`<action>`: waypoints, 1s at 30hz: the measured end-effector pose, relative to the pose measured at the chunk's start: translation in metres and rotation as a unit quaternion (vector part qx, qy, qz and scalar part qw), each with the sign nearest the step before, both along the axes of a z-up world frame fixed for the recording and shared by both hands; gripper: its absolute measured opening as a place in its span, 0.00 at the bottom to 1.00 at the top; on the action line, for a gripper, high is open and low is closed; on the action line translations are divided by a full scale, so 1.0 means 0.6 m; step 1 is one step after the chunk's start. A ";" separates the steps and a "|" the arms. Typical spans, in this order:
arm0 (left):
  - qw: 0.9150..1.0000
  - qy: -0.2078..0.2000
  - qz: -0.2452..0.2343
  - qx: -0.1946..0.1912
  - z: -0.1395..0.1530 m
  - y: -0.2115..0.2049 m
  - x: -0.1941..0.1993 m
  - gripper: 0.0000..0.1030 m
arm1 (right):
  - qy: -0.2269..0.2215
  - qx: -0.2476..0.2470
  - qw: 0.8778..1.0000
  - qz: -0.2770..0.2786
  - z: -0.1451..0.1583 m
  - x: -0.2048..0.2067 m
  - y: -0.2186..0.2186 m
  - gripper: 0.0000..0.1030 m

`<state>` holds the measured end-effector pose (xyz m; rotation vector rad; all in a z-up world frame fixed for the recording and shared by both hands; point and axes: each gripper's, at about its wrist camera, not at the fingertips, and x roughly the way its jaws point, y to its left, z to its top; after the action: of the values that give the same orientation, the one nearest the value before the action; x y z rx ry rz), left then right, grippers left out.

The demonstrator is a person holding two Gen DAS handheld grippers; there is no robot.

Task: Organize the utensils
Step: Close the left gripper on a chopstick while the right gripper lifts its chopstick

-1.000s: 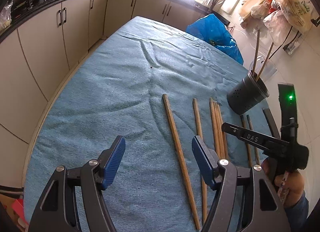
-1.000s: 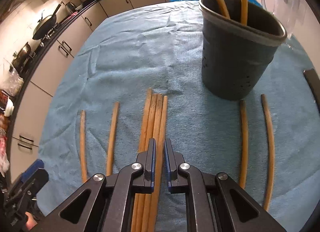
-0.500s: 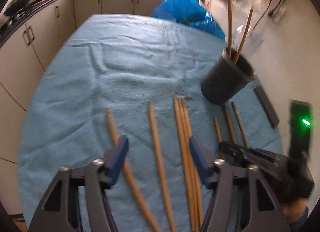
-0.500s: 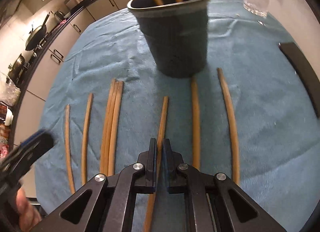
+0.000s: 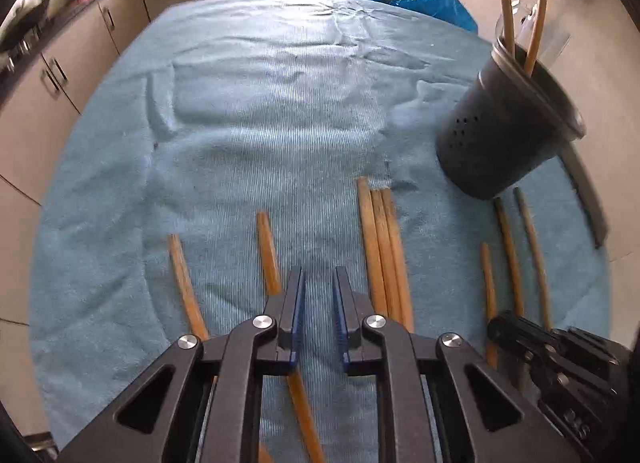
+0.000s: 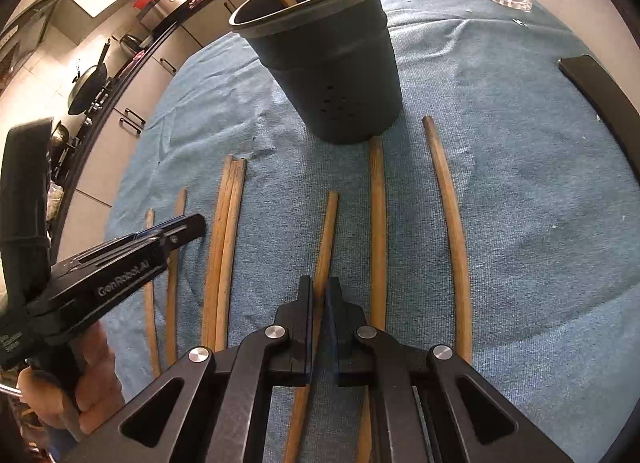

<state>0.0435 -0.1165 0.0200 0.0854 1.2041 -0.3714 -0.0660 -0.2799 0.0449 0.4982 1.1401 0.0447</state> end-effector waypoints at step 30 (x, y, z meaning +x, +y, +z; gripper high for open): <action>0.999 0.000 0.001 -0.033 -0.001 -0.029 0.016 0.06 | 0.001 -0.035 0.999 0.005 0.007 0.023 0.003 0.07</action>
<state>0.0530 -0.1341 0.0193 0.0284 1.1908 -0.4092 -0.0524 -0.2781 0.0491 0.4307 1.1415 0.0124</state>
